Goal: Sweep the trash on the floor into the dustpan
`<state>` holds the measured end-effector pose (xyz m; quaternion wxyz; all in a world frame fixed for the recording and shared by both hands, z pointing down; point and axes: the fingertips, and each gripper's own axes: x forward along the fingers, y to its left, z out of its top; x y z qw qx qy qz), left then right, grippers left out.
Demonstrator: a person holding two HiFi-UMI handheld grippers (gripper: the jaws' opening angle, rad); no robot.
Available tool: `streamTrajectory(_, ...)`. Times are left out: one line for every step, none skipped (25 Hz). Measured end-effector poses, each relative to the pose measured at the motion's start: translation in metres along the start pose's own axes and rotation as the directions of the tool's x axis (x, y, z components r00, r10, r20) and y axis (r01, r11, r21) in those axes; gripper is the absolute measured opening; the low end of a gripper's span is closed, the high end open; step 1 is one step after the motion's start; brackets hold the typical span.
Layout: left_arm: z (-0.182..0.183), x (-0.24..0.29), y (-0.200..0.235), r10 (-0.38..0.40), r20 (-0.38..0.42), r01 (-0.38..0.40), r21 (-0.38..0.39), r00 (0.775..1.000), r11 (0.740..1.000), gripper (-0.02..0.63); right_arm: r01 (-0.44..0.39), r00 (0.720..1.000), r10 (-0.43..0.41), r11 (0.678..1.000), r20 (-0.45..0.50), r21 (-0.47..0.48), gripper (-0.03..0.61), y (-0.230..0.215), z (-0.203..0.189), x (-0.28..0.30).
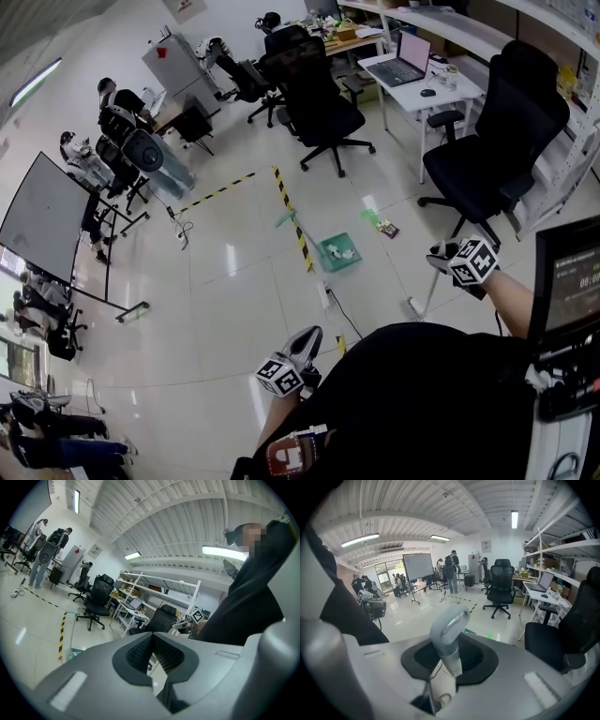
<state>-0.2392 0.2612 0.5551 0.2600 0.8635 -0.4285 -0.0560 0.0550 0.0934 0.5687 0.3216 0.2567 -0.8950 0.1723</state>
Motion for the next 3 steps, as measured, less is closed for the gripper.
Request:
streamTrajectory(0.0007, -0.0022, 0.0024, 0.001, 0.004, -0.001, 0.000, 1.000, 1.000, 0.002, 0.002, 1.000, -0.002, 1.000, -0.002, 0.000, 0.077, -0.0008, 0.0009, 0.0002)
streamTrajectory(0.0014, -0.0042, 0.0051, 0.003, 0.008, -0.003, 0.000, 1.000, 1.000, 0.002, 0.004, 1.000, -0.004, 1.000, -0.003, 0.000, 0.077, -0.0018, 0.0018, 0.0006)
streamTrajectory(0.0021, -0.0061, 0.0078, 0.004, 0.011, -0.004, 0.001, 1.000, 1.000, 0.002, 0.007, 1.000, -0.007, 1.000, -0.004, 0.001, 0.077, -0.0029, 0.0027, 0.0012)
